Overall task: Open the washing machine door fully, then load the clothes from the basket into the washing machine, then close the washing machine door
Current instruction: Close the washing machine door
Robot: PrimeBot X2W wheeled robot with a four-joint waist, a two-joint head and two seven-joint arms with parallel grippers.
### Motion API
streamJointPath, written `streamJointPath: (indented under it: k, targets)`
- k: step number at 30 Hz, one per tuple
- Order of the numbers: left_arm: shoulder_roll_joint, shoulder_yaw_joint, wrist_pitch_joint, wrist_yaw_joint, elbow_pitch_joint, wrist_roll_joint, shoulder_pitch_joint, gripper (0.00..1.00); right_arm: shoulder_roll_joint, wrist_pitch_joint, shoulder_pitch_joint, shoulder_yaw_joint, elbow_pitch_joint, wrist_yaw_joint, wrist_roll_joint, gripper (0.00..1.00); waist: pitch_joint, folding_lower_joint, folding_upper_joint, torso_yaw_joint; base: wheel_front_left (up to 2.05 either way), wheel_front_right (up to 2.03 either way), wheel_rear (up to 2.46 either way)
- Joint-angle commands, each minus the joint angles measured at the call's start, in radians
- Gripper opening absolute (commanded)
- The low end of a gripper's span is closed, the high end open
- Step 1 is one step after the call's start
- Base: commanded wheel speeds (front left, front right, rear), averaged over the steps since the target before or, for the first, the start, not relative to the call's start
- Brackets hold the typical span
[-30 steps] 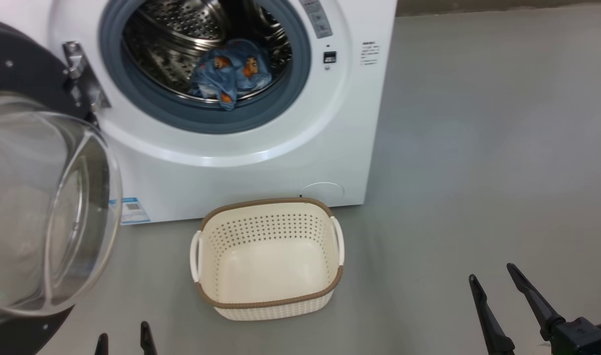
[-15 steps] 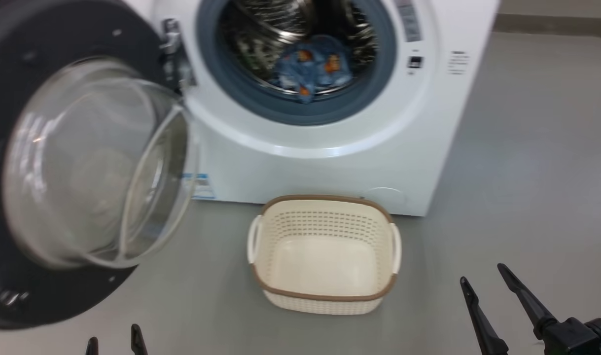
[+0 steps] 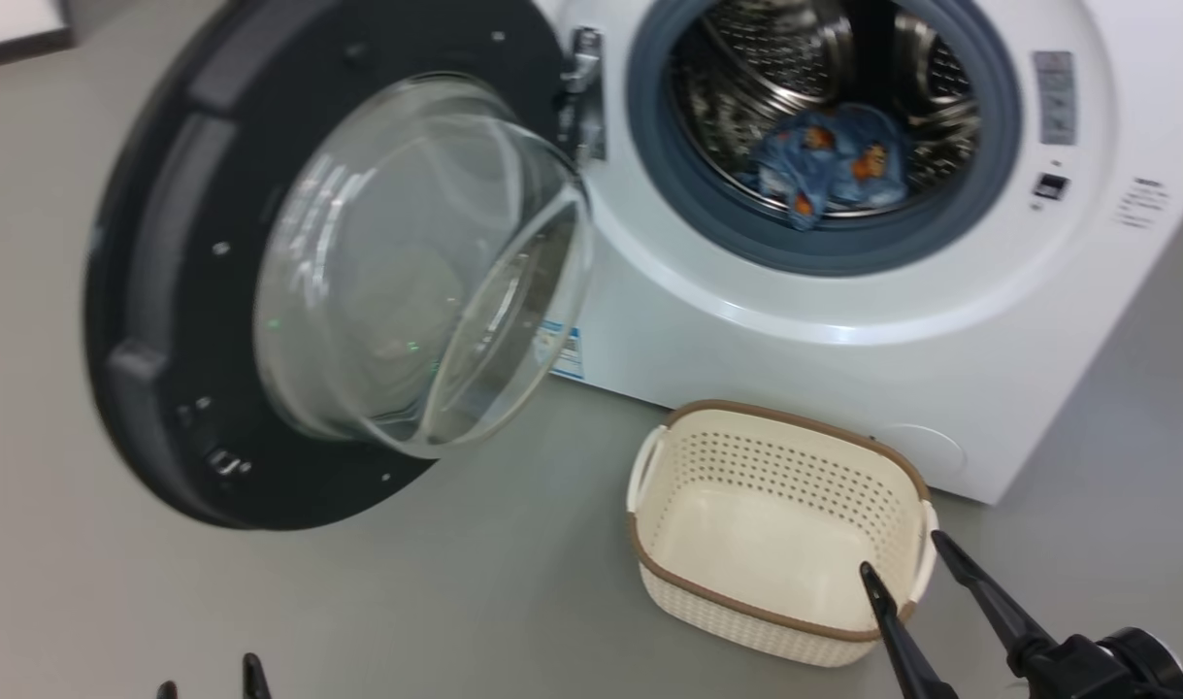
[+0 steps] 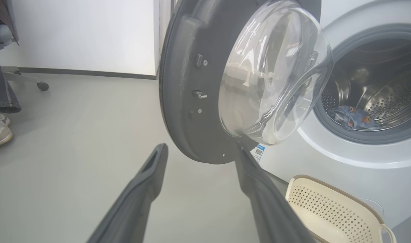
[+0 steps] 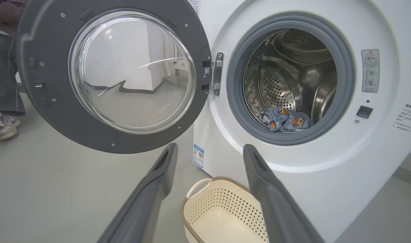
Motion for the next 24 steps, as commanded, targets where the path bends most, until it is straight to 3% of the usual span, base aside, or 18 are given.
streamJointPath:
  k: [1, 16, 20, 22, 24]
  targets:
    - [0.002, 0.038, -0.006, 0.0, -0.033, -0.006, -0.009, 1.0, -0.017, -0.005, -0.04, 0.03, -0.022, 0.002, -0.009, 1.0, -0.014, 0.0, 0.0, 0.055, 0.0, 0.0, 0.0]
    - [0.002, 0.074, -0.006, 0.044, -0.077, -0.052, 0.017, 1.0, -0.041, -0.005, -0.083, 0.089, -0.003, 0.002, 0.006, 1.0, -0.001, 0.0, 0.0, 0.066, 0.0, 0.0, 0.0]
    - [0.002, 0.11, -0.006, 0.047, -0.081, -0.124, 0.016, 1.0, -0.039, -0.005, -0.08, 0.089, -0.002, 0.002, 0.007, 1.0, 0.0, 0.0, 0.0, 0.068, 0.0, 0.0, 0.0]
    - [0.002, 0.146, -0.006, 0.03, -0.077, -0.167, 0.018, 0.41, -0.036, -0.005, -0.076, 0.089, -0.001, 0.002, 0.007, 1.0, 0.0, 0.0, 0.0, 0.068, 0.0, 0.0, 0.0]
    - [0.002, 0.199, -0.006, 0.011, -0.07, -0.207, 0.015, 0.0, -0.032, -0.005, -0.07, 0.088, -0.002, 0.002, 0.007, 1.0, 0.001, 0.0, 0.0, 0.069, 0.0, 0.0, 0.0]
